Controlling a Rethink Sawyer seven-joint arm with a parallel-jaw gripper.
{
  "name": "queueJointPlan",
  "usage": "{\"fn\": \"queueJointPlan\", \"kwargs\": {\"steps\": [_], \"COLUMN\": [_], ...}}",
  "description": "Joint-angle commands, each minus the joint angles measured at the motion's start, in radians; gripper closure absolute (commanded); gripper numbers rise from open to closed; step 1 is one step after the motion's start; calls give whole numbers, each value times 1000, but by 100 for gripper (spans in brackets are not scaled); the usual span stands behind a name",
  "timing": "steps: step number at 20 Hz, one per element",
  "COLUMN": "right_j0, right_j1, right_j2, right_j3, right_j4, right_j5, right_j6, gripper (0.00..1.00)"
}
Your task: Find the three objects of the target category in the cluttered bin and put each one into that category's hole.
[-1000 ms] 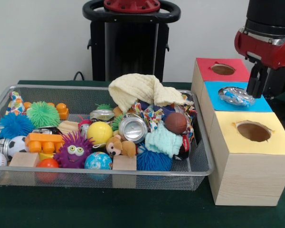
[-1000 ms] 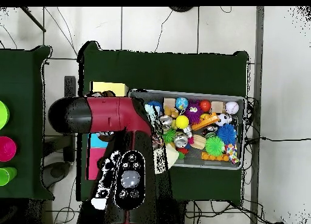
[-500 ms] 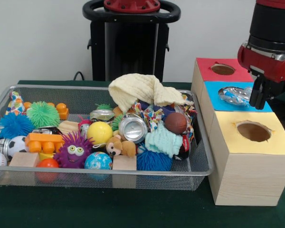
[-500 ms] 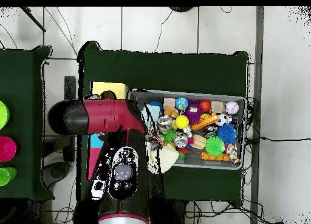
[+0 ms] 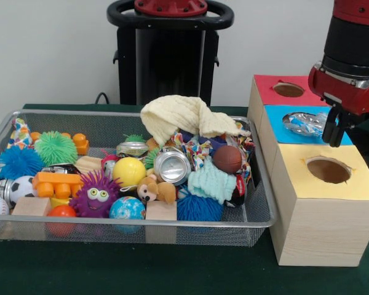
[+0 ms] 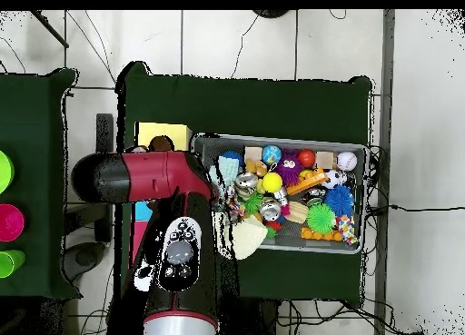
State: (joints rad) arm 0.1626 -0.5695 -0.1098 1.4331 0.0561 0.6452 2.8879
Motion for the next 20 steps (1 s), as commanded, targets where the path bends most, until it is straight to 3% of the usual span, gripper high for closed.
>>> {"fn": "queueJointPlan", "kwargs": {"steps": [1, 20], "right_j0": [-12, -23], "right_j1": [60, 87], "right_j2": [32, 50], "right_j3": [8, 69], "right_j4": [-15, -12], "right_j5": [-49, -134], "right_j6": [44, 39], "gripper": [100, 100]}}
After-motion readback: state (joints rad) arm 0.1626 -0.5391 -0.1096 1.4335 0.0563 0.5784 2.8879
